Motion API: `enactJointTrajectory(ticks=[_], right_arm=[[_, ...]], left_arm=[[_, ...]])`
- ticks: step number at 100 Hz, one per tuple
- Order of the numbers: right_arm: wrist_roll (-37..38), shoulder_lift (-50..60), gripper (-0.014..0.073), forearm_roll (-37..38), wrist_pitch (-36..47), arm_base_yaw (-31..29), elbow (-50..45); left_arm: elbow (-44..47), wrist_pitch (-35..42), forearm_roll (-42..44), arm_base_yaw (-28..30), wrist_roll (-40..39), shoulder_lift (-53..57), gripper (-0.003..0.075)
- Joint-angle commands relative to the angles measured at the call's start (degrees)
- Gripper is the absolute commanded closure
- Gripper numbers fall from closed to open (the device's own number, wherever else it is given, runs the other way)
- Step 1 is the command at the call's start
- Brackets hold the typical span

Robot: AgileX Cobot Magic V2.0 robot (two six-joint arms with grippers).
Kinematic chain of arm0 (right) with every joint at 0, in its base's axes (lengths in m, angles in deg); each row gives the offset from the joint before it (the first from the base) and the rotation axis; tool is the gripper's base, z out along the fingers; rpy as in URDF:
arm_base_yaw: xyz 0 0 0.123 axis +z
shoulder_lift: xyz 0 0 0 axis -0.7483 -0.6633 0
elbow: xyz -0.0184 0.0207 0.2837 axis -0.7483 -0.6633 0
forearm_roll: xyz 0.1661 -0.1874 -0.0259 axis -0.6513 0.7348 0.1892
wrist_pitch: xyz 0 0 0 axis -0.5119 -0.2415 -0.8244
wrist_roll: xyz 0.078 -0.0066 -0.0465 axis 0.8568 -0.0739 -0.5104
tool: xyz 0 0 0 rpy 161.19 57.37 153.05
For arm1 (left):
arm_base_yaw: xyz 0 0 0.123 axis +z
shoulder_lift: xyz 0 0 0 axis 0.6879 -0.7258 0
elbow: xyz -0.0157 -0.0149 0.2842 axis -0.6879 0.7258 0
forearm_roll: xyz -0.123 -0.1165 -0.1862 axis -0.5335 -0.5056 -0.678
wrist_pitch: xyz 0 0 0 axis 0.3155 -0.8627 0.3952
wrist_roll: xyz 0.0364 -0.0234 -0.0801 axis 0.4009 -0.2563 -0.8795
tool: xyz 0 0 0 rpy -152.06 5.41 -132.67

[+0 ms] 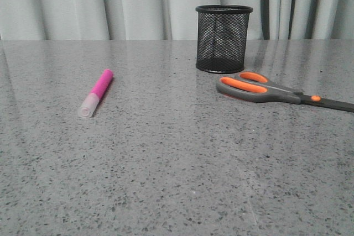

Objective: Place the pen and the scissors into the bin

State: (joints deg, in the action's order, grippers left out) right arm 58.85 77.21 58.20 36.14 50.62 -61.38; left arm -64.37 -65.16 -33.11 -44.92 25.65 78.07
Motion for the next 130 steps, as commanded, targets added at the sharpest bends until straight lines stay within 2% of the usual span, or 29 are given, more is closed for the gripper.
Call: enactJointTrajectory(ticks=[1, 95, 107, 130], right_arm=[[-0.1, 1.1, 0.0669, 0.6, 4.8, -0.3, -0.8], [-0.1, 1.1, 0.0669, 0.6, 5.0, -0.3, -0.8], [0.0, 1.1, 0.0669, -1.1, 6.5, -0.3, -0.8], [0.1, 1.1, 0.0669, -14.7, 10.0, -0.3, -0.8]], left_arm=[[2.5, 4.2, -0.5, -0.3, -0.5, 1.8, 0.0739], [2.5, 4.2, -0.5, -0.3, -0.5, 1.8, 0.0739], [2.5, 5.1, -4.7, -0.3, -0.5, 1.8, 0.0739], [2.5, 5.2, -19.2, -0.3, -0.5, 1.8, 0.0739]])
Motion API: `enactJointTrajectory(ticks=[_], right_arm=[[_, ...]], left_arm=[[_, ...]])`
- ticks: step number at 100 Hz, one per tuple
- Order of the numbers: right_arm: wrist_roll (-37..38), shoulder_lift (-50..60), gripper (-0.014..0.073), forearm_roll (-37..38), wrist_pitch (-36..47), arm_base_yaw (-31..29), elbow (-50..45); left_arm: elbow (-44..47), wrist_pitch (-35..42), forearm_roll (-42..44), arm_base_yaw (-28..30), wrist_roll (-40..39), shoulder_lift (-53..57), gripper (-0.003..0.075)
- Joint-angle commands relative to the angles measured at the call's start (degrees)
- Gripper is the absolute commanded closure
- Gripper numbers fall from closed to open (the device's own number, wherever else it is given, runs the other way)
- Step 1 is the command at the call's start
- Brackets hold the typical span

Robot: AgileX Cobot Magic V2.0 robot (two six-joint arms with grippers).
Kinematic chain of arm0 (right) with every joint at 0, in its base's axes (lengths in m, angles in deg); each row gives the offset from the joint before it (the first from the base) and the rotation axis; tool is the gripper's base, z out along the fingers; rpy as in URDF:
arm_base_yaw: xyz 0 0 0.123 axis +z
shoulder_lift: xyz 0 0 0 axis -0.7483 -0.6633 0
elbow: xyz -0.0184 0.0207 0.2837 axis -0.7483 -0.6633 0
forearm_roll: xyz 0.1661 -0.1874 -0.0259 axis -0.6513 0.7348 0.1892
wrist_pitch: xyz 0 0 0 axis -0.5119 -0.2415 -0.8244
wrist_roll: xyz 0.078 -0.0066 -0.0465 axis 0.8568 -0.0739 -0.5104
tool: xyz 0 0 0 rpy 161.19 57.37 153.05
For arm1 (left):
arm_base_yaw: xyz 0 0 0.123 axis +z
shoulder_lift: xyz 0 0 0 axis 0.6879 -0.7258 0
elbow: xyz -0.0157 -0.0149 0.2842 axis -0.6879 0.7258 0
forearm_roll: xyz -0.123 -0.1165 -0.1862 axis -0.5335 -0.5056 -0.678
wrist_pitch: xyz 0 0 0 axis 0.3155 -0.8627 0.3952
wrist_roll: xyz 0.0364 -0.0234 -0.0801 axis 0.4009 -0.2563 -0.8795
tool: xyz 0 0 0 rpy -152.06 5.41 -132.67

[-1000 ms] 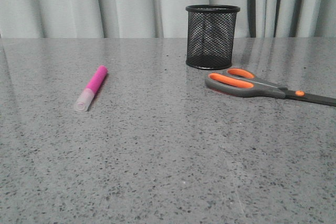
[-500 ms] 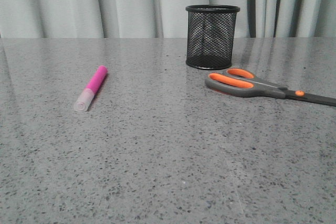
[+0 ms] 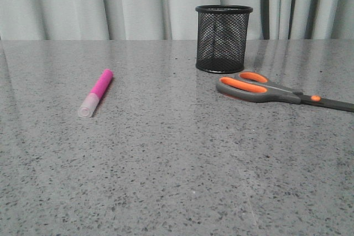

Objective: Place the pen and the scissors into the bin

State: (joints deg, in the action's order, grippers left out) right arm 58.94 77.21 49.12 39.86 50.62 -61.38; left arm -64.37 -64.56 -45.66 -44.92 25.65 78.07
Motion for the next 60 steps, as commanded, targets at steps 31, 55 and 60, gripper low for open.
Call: enactJointTrajectory(ticks=[31, 55, 60], right_arm=[[0.0, 1.1, 0.0663, -23.9, 5.7, -0.3, 0.3], [0.0, -4.9, 0.065, -17.6, -6.1, -0.3, 9.8], [0.0, -8.1, 0.065, -15.6, -8.7, -0.3, 12.7]], left_arm=[[1.5, 4.5, -31.9, -0.3, -0.5, 1.8, 0.0739], [-8.1, -2.9, -24.8, -0.3, -0.4, -0.7, 0.074], [-11.4, -6.2, -20.9, -0.3, -0.4, -2.8, 0.074]])
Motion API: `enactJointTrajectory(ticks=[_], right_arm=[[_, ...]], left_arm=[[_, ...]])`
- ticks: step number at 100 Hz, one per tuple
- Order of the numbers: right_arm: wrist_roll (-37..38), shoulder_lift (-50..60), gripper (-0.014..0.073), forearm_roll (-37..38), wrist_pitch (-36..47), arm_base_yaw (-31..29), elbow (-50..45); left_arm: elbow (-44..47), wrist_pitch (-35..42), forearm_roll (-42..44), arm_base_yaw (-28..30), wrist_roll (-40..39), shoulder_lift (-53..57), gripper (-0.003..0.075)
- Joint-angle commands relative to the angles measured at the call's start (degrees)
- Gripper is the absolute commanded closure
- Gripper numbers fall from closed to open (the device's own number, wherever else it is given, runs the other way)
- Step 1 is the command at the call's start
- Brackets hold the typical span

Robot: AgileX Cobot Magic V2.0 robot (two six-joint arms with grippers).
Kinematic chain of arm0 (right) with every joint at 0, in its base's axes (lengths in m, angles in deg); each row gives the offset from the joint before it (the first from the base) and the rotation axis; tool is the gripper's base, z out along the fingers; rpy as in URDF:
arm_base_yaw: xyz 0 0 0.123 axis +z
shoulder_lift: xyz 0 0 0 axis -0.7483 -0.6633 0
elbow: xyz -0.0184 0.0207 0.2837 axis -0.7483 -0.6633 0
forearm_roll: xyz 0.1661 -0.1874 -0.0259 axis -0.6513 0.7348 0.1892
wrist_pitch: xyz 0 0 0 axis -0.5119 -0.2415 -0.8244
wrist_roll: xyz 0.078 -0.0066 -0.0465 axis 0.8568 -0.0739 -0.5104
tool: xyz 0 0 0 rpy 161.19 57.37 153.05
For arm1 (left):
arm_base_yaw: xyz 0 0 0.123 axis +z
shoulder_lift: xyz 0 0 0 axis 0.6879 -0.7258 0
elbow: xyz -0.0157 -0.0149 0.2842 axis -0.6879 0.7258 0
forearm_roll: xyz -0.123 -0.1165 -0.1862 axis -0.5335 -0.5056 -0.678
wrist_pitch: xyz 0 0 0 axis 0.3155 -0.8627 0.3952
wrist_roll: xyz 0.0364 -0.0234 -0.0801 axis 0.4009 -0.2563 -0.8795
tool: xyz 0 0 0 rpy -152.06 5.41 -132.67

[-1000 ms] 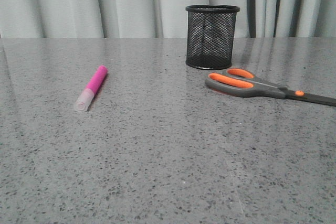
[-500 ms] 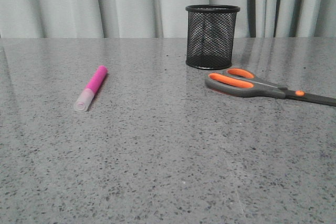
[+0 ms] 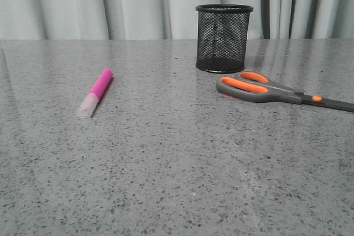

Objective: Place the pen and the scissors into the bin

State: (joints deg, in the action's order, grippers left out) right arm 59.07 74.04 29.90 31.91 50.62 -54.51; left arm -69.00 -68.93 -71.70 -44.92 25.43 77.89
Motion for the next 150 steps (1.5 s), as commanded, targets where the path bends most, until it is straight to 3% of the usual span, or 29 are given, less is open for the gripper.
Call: enactJointTrajectory(ticks=[1, 16, 29, 48, 55, 64, 72, 77, 83, 91, 118, 138, 150], right_arm=[[-0.1, -5.9, 0.065, 3.8, -1.5, -0.3, 6.7], [-0.1, -18.2, 0.065, 9.3, -10.2, -0.3, 16.5], [-2.7, -28.4, 0.065, 10.1, -16.3, -0.3, 24.9], [-5.0, -35.7, 0.0634, 9.9, -20.6, -0.3, 31.6], [-5.6, -36.7, 0.0559, 9.7, -21.3, 0.1, 32.5], [-5.7, -37.4, 0.0356, 9.4, -21.7, 0.6, 33.3], [-5.7, -37.4, 0.016, 9.3, -21.6, 0.6, 33.3], [-5.7, -37.4, 0.0108, 9.3, -21.6, 0.6, 33.3], [-5.8, -37.4, 0.0108, 9.3, -21.7, 0.6, 33.3], [-6.1, -37.4, 0.011, 9.3, -21.8, 0.6, 33.3], [-6.1, -37.4, 0.011, 9.3, -21.7, 0.6, 33.3], [-6.1, -37.4, 0.0109, 9.3, -21.3, 0.6, 33.3], [-6.1, -37.4, 0.0109, 9.3, -20.6, 0.6, 33.3]], left_arm=[[-7.8, -2.4, 5.8, -0.3, -0.2, -3.3, 0.074], [-19.2, -15.6, 17.4, -0.3, 0.9, -13.9, 0.0739], [-27.9, -24.5, 17.4, -0.3, 8.0, -23.7, 0.0739], [-34.2, -30.9, 15.8, -0.3, 8.9, -32.0, 0.0738], [-34.8, -30.9, 13.7, -0.3, 11.2, -33.6, 0.0736], [-34.8, -30.6, 8.9, -0.3, 15.8, -35.4, 0.0696], [-34.8, -30.6, 3.9, -0.3, 19.6, -36.8, 0.0574], [-34.8, -30.6, 1.2, -0.3, 21.3, -37.6, 0.0472], [-34.8, -30.5, -1.8, -0.3, 23.0, -38.7, 0.0349], [-34.8, -30.6, -6.3, -0.3, 26.2, -40.2, 0.0264], [-34.8, -34.7, -16.8, -0.3, 40.9, -47.1, 0.0304], [-35.4, -34.6, -19.4, -0.5, 46.1, -52.7, 0.0309], [-38.2, -33.6, -18.9, -3.4, 46.3, -56.6, 0.0312]])
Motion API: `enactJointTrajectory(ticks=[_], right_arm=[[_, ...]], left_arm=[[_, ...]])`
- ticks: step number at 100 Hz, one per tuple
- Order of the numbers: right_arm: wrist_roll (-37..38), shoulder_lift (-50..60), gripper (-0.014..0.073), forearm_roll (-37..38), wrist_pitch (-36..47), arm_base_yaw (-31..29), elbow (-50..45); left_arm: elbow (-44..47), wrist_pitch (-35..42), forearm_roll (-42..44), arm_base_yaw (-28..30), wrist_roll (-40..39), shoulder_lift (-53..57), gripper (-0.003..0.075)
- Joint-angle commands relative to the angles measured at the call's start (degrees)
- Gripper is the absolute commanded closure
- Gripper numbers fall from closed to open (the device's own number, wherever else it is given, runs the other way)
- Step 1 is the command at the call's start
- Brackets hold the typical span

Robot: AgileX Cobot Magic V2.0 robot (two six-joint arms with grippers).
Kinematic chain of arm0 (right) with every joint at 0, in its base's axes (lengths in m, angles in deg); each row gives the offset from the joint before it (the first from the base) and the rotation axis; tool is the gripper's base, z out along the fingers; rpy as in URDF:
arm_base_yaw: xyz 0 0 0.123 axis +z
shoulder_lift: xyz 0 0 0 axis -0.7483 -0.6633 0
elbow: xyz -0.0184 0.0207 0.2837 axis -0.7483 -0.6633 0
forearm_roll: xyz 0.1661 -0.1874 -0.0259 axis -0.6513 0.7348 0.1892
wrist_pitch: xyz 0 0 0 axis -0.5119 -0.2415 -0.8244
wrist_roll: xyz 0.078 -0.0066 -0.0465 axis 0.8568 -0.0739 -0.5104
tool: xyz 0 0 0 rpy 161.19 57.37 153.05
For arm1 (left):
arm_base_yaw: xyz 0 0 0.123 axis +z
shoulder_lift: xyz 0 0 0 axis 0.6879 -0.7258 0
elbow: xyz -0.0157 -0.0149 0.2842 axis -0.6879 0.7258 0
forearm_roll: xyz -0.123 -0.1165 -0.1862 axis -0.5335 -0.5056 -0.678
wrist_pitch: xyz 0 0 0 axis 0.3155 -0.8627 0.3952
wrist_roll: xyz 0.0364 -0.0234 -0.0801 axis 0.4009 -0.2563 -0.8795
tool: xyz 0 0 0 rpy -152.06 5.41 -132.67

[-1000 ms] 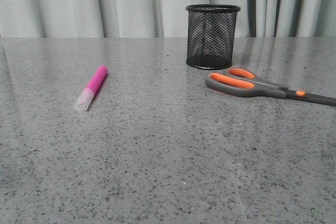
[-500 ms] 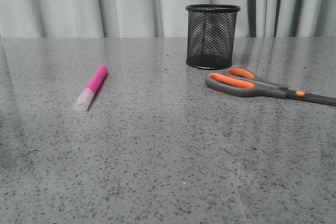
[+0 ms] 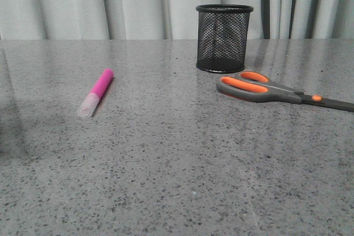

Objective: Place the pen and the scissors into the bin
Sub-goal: 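Lower the left gripper onto the pink marker and close on it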

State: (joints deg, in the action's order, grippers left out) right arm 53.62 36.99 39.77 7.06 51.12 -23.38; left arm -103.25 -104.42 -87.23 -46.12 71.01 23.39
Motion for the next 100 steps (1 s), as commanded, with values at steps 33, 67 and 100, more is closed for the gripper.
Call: enactJointTrajectory(ticks=[33, 67, 100], right_arm=[[-0.7, -0.3, 0.0109, -0.6, 4.7, 0.1, 2.1], [-2.2, -0.3, 0.0109, -0.6, 3.5, 0.1, 2.1], [-2.2, -0.3, 0.0109, -0.6, 3.5, 0.1, 2.1]], left_arm=[[-12.2, 14.7, 10.9, -19.7, -3.3, -15.9, 0.0378], [-21.7, 13.0, 24.9, -22.8, -14.9, -29.1, 0.0382], [-25.1, 12.7, 32.2, -22.8, -19.7, -34.5, 0.0372]])
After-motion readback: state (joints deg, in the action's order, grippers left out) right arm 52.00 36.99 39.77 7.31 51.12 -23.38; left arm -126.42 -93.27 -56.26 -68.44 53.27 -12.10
